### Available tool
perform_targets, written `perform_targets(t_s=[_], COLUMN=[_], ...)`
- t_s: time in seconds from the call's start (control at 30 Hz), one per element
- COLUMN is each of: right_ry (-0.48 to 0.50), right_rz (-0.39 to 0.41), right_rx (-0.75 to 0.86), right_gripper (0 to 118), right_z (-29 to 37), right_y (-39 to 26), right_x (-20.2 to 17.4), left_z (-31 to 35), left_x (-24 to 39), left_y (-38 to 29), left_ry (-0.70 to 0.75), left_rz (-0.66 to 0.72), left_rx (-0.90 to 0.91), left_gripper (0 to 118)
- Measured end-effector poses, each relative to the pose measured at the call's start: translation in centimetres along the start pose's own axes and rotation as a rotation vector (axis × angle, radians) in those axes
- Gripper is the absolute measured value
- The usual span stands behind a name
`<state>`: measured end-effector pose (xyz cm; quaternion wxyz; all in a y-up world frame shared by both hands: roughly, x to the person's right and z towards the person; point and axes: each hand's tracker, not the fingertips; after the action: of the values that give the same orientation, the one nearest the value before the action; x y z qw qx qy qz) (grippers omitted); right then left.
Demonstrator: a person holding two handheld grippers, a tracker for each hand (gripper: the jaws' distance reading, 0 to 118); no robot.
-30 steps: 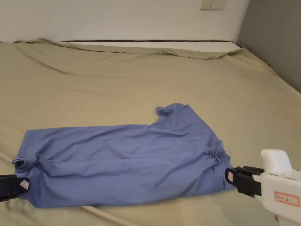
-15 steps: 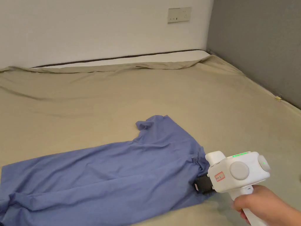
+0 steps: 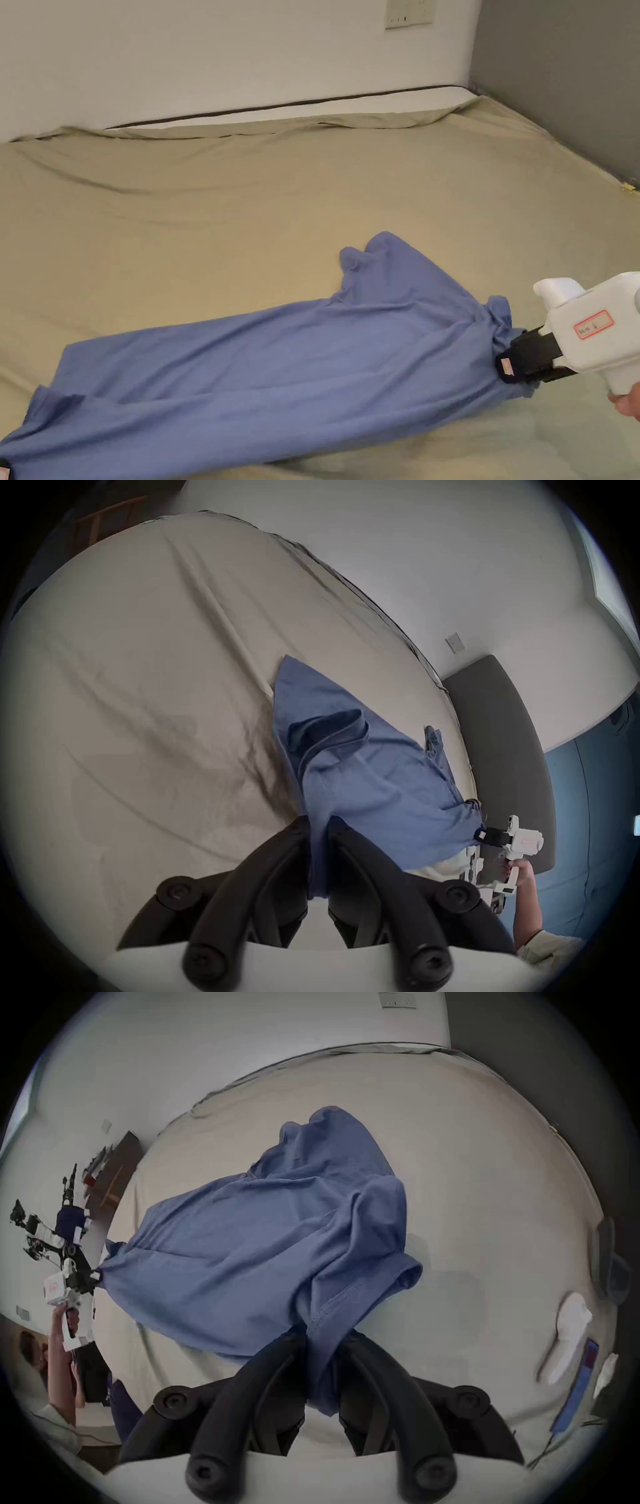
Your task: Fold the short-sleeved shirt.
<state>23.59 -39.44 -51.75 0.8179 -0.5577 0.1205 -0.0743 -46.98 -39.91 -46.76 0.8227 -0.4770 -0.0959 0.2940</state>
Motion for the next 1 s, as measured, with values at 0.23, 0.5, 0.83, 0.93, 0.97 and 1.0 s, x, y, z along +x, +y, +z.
perform_targets(t_s=[0.23, 0.5, 0.83, 0.93, 0.97, 1.0], right_ry=[-0.038, -0.108, -0.182, -0.069, -0.030, 0.003], right_rz=[0.023, 0.060, 0.089, -0.031, -0.075, -0.114], right_rx=[-0.099, -0.166, -0.058, 0.296, 0.371, 0.438], right_gripper=[17, 17, 114, 116, 116, 116], right_z=[1.5, -3.7, -1.0, 6.0, 7.8, 9.3], right_y=[-6.5, -12.2, -12.1, -12.0, -12.4, -12.7], right_x=[-0.5, 0.0, 0.2, -1.3, -2.2, -2.9], left_z=[3.9, 1.4, 2.0, 8.4, 9.6, 9.0], left_x=[-1.6, -6.2, -2.5, 1.6, 2.8, 3.8], left_y=[-7.5, -14.1, -13.8, -13.6, -13.7, -14.9], left_ry=[0.001, 0.116, 0.286, 0.252, 0.229, 0.203], left_rz=[0.002, 0.071, -0.087, -0.205, -0.222, -0.218], left_rx=[-0.082, -0.166, -0.006, 0.262, 0.307, 0.322], left_gripper=[7, 7, 118, 118, 118, 118])
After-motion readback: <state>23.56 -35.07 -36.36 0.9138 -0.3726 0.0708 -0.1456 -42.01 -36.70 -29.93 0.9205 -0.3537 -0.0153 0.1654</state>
